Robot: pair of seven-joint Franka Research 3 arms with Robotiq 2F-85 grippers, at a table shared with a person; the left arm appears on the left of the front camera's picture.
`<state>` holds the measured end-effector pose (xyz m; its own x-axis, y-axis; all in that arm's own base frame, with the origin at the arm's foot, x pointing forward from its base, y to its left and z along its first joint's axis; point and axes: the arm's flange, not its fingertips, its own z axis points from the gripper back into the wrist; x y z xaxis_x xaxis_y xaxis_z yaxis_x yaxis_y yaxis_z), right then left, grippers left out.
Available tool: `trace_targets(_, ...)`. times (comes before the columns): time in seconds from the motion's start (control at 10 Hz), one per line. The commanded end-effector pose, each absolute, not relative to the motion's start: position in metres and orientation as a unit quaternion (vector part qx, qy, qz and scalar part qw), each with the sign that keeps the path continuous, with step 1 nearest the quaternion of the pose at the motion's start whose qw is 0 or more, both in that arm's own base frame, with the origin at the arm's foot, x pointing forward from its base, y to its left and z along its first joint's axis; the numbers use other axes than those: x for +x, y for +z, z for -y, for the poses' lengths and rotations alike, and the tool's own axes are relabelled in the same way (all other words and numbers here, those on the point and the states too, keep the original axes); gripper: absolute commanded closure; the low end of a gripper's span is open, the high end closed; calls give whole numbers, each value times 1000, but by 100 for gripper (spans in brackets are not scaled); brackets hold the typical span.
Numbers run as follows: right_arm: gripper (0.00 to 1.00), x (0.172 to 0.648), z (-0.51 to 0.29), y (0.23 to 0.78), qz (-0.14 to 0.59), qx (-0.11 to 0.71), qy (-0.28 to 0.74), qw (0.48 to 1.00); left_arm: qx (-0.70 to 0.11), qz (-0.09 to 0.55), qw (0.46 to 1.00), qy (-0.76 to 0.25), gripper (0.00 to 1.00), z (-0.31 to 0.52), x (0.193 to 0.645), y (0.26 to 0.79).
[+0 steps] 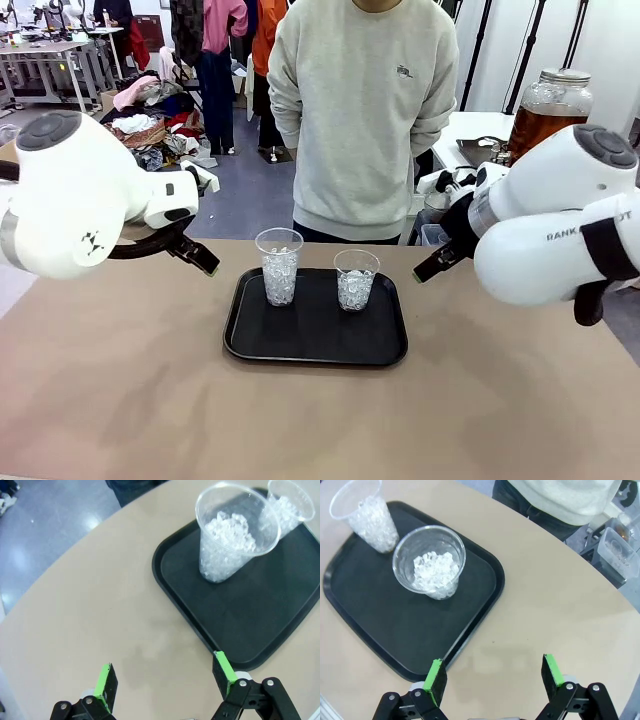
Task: Pour the drink into the iced cup.
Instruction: Pick up the iced cup indicated by the human and present it to them.
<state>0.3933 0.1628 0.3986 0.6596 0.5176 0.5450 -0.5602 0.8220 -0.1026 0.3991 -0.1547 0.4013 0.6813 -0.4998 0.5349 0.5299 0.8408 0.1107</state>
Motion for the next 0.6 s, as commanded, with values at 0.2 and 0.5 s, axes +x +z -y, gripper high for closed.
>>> trace_targets(0.2,0,391,-135,444,261,162,267,914,-153,265,912,-274,0,128,396,449)
trace_targets(0.5,0,394,-118,463,225,230,254,912,-229,213,910,-273,0,100,398,476)
